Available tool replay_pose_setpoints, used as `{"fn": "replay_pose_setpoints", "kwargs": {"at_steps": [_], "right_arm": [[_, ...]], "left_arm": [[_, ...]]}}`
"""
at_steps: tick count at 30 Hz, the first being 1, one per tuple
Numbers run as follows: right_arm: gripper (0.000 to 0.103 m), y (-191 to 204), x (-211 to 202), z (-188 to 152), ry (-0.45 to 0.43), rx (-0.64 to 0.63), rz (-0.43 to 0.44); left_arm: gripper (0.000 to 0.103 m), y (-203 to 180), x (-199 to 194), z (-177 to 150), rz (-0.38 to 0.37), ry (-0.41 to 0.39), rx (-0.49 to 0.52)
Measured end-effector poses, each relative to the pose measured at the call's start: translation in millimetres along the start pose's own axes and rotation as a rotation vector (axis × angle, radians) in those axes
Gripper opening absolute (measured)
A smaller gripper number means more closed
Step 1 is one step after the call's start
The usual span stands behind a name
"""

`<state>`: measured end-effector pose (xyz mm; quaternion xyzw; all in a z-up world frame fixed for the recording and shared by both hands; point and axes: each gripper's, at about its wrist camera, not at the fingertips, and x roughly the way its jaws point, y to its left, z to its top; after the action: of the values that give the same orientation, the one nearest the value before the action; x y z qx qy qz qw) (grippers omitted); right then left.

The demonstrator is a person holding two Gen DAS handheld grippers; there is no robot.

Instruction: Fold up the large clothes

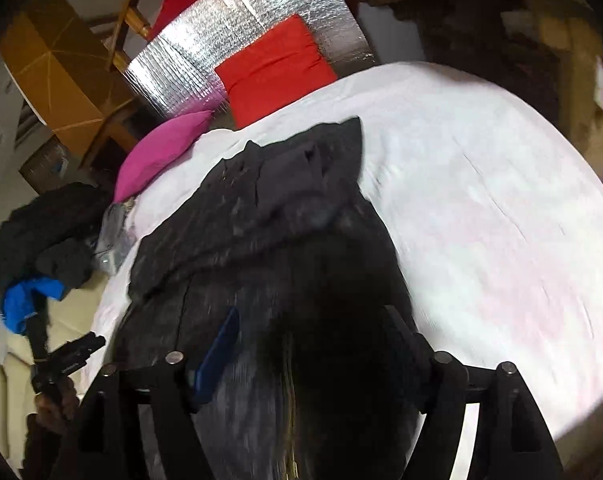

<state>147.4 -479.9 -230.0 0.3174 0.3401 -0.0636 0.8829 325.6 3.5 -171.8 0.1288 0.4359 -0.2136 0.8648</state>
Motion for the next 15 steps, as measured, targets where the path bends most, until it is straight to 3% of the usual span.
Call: {"fn": "replay_pose_setpoints", "kwargs": {"at_steps": [3,8,15], "right_arm": [[0.082,-22,-23,-30,0.017,0.045,-0.008],[0.082,-52,-44,-75,0.067,0.118,0.002],[0.082,-83,-34,-124,0.129,0.258,0.123]], "left_arm": [[0.07,-1,-14,-32,-0.023,0.016,0.001],[0.071,-5,-29,-76,-0.094,0.043,-0.016],[0.071,-5,-25,-116,-0.207,0.108,-0.159]]}}
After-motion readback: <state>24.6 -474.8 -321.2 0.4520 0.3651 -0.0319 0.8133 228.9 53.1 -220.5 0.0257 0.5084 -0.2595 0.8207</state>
